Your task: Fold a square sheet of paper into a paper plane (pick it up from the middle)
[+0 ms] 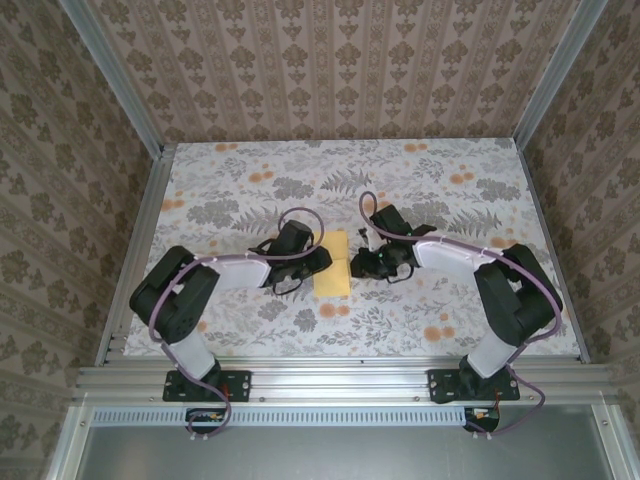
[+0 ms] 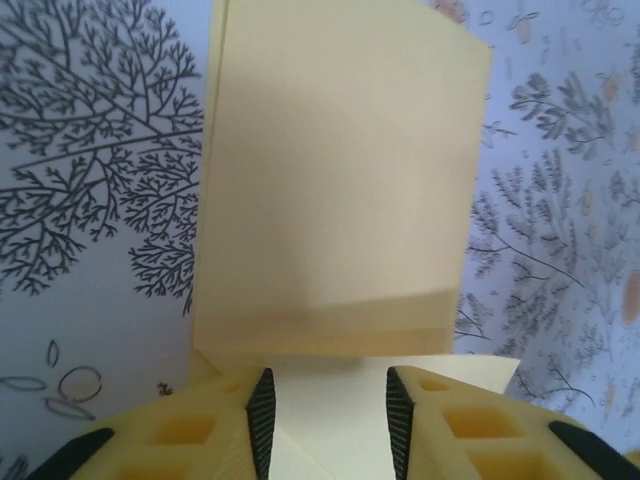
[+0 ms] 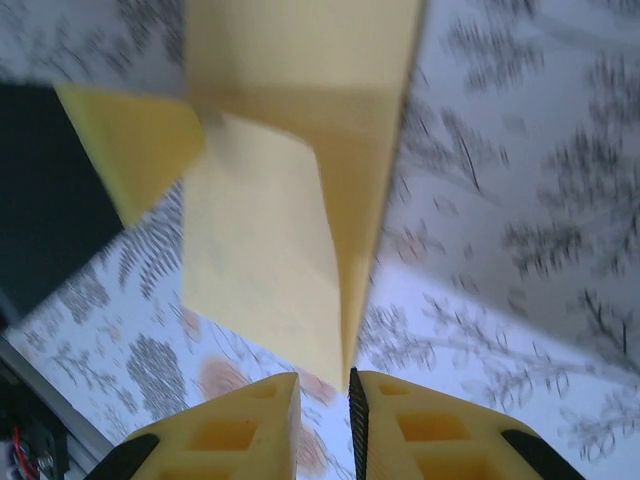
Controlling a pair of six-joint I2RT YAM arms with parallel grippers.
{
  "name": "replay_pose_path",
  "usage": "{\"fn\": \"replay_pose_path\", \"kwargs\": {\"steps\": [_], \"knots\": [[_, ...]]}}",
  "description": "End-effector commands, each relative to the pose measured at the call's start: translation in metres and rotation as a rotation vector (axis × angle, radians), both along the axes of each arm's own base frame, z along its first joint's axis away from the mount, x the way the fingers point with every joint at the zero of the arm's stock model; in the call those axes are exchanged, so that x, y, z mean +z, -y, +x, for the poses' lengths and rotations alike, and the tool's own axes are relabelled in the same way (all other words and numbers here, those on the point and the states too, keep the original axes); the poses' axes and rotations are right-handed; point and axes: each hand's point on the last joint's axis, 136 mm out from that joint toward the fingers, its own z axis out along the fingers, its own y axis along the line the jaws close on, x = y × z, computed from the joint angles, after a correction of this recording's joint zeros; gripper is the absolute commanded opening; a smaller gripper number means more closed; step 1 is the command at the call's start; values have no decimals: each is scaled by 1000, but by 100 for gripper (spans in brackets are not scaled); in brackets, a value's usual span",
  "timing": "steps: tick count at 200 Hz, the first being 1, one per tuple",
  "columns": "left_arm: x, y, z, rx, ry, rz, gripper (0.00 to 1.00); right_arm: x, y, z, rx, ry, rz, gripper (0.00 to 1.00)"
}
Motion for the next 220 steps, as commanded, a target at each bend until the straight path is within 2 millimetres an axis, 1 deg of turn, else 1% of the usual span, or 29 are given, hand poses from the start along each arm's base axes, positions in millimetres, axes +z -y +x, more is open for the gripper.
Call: {"fn": "replay_pose_path", "kwargs": {"steps": [1, 14, 31, 41, 59, 84, 110, 132, 164, 186, 220], "knots": [[25, -3, 1, 8, 38, -3, 47, 1, -9, 26, -1, 41, -17, 23], [27, -8, -2, 31, 34, -10, 51, 0, -18, 35, 6, 43, -4, 22], [25, -15, -7, 58, 23, -13, 53, -4, -24, 44, 8, 34, -5, 20], [23, -17, -10, 68, 15, -18, 54, -5, -26, 46, 11, 34, -2, 20], [19, -18, -14, 76, 0, -32, 55, -13, -28, 47, 22, 13, -9, 20], [14, -10, -18, 65, -16, -70, 55, -27, -25, 47, 16, -15, -31, 19], [5, -2, -21, 55, -42, -85, 55, -38, -20, 49, -5, -25, -60, 19], [2, 6, -20, 46, -52, -116, 54, -46, -14, 48, -30, -44, -75, 18], [-1, 12, -18, 36, -58, -115, 52, -57, -8, 46, -74, -88, -48, 18], [-4, 16, -15, 31, -64, -114, 50, -62, -8, 42, -82, -111, -35, 18], [-8, 25, -11, 17, -69, -131, 43, -65, -6, 39, -94, -128, -22, 17]]}}
